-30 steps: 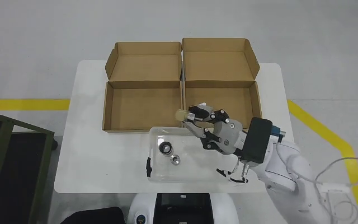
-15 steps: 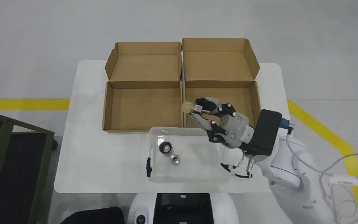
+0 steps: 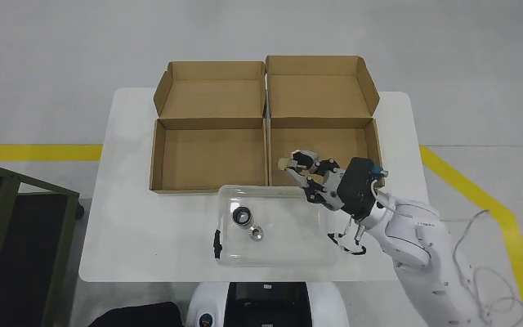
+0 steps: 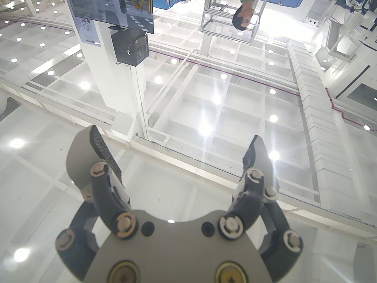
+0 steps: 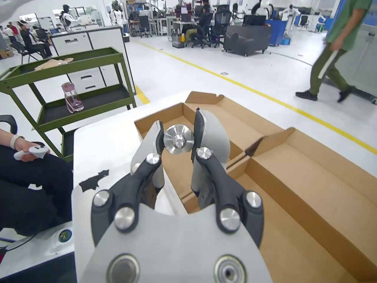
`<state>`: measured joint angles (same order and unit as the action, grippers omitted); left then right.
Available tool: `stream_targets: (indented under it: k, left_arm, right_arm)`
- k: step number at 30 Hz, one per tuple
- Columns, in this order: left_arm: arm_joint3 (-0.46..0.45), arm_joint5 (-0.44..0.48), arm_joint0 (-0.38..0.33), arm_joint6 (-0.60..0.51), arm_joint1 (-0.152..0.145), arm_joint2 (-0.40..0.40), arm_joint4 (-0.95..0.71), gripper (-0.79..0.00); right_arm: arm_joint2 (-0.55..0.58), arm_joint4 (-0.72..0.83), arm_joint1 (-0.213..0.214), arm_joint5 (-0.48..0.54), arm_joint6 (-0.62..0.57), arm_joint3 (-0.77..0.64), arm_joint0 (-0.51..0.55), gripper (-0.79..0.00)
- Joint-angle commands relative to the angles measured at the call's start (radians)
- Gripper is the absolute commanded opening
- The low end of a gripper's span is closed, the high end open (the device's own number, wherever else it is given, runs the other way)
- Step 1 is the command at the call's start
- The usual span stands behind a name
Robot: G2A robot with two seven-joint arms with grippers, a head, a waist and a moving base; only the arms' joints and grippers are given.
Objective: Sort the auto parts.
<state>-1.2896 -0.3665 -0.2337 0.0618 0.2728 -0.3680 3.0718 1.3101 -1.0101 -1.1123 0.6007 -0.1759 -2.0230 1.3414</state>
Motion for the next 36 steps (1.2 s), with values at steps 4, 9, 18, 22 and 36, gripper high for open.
stream_targets:
  k: [4, 9, 18, 22, 36]
  left_arm:
    - [0.000, 0.000, 0.000, 0.000, 0.000, 0.000, 0.000, 0.000]
    - [0.000, 0.000, 0.000, 0.000, 0.000, 0.000, 0.000, 0.000]
    - [0.000, 0.000, 0.000, 0.000, 0.000, 0.000, 0.000, 0.000]
    - [0.000, 0.000, 0.000, 0.000, 0.000, 0.000, 0.000, 0.000]
    - [0.000, 0.000, 0.000, 0.000, 0.000, 0.000, 0.000, 0.000]
  right_arm:
    - [0.044, -0.036, 0.007, -0.014, -0.026, 0.050, 0.025, -0.785]
    - [0.078, -0.088, 0.014, -0.024, -0.063, 0.114, 0.037, -0.785]
    - [0.081, -0.155, 0.017, -0.039, -0.086, 0.217, 0.005, -0.785]
    - [0.055, -0.182, 0.016, -0.039, -0.100, 0.261, -0.031, -0.785]
    - [-0.063, -0.252, -0.004, -0.060, -0.125, 0.466, -0.205, -0.785]
